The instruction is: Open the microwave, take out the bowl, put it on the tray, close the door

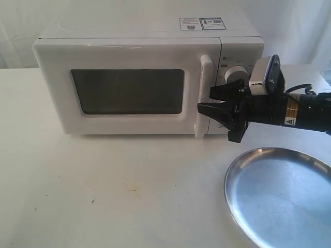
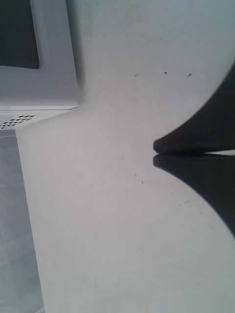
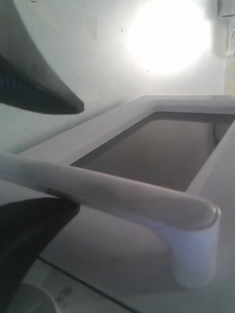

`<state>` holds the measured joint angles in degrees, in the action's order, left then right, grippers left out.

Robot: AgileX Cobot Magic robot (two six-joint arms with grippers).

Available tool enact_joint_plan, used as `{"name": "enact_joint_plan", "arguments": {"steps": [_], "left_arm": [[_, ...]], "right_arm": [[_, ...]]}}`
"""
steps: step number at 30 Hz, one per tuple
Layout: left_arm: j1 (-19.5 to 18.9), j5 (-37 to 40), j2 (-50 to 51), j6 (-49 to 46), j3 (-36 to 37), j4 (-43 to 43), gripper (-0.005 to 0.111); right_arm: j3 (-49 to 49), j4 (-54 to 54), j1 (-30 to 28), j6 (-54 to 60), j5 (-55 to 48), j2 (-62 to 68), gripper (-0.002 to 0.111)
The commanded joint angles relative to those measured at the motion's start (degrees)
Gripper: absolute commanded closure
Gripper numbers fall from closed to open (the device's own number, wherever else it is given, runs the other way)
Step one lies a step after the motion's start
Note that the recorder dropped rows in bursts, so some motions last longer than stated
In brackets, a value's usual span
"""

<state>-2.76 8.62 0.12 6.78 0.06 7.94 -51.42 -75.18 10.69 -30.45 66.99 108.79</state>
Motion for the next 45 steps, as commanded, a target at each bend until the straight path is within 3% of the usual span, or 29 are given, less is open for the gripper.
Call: {"name": "enact_joint_plan", "arguments": {"steps": [1,9,17,34,45], "left_arm": [[0.0,-0.1,-0.1,0.4,-0.1,-0.2,0.107],[0.0,-0.1,-0.1,0.4,-0.1,-0.2,0.107],[0.0,-0.1,-0.1,0.4,-0.1,-0.2,0.107],[0.0,-0.1,-0.1,0.4,-0.1,-0.2,0.107],[0.0,-0.1,-0.1,0.4,-0.1,-0.2,0.107]], "right_arm": [[-2.2,0.2,1.3,-5.6,-4.7,2.1,0.076],[-2.1,-0.5,1.3,-8.6,-11.7,1.8,0.066],[-1.0,1.2,1.0,-10.5,-22.2,-1.3,0.066],[-0.5,0.8,0.6,-8.3,-6.1,-2.3,0.066],[-1.8,0.4,8.8,-6.6,-11.8,-2.2,0.066]]}}
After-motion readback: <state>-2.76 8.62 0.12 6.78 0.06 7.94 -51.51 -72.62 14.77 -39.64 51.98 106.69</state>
